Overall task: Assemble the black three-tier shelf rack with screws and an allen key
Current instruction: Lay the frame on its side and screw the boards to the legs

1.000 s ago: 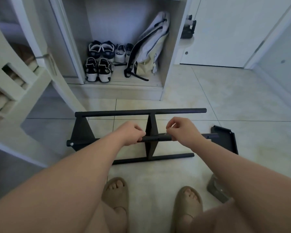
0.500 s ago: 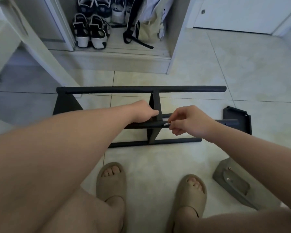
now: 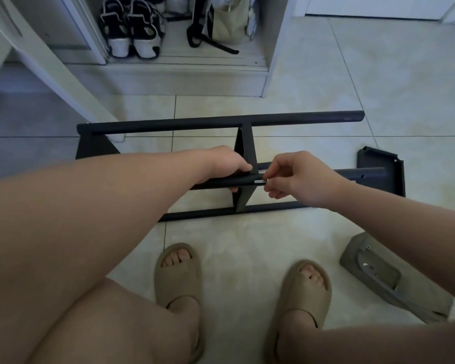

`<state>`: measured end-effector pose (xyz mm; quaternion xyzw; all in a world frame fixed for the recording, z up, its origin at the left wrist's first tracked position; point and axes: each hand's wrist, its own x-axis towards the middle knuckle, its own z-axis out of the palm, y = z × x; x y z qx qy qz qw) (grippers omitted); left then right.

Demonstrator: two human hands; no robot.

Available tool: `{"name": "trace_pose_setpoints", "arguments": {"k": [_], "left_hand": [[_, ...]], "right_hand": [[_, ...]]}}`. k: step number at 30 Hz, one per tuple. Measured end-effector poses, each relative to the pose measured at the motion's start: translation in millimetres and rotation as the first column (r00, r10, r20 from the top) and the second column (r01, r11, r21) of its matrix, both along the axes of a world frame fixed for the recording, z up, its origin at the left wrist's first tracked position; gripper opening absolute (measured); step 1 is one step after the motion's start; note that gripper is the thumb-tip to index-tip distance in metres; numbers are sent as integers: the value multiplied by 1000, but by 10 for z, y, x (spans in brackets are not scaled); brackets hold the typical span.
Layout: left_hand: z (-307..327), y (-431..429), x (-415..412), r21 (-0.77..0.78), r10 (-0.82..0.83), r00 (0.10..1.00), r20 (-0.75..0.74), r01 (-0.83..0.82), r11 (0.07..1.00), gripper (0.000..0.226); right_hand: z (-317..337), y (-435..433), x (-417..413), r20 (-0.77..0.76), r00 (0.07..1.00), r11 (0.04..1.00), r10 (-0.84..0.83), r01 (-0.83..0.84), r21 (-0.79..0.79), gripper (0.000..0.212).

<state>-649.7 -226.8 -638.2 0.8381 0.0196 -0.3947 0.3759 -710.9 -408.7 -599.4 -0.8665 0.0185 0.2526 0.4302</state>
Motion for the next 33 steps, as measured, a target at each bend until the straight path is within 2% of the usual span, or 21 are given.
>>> {"name": "trace_pose_setpoints", "arguments": {"k": [8,11,15,19,22,24,30,33], "left_hand": [[14,-29,-26,42,-56,998,31,55,998,42],[29,-30,-17,60,-80,997,23,79,995,43],[29,-34,2,85,-85,996,15,83,993,42],[7,-33,-1,90,-82,996,32,79,993,43],[-2,-29,10,107,-87,995,54,81,991,44],[-5,-27,16,111,-90,994,58,84,990,44],[-10,-33,20,103,-80,995,53,75,992,45],[-9,-29,12,107,-78,995,57,71,992,45]], "right_hand": [[-100,47,-73,51,997,992,61,-55,-115,14],[-124,87,-95,88,990,978,107,-88,-189,23],[-168,145,-86,123,988,978,95,-69,-197,29],[-227,185,-74,66,995,994,-79,84,-69,21],[-251,207,-65,-36,973,969,-226,229,90,16],[-268,226,-65,-60,960,953,-272,278,120,16],[-241,263,-24,45,989,985,-143,147,-95,20],[-235,276,0,22,989,986,-146,147,-82,19]]}}
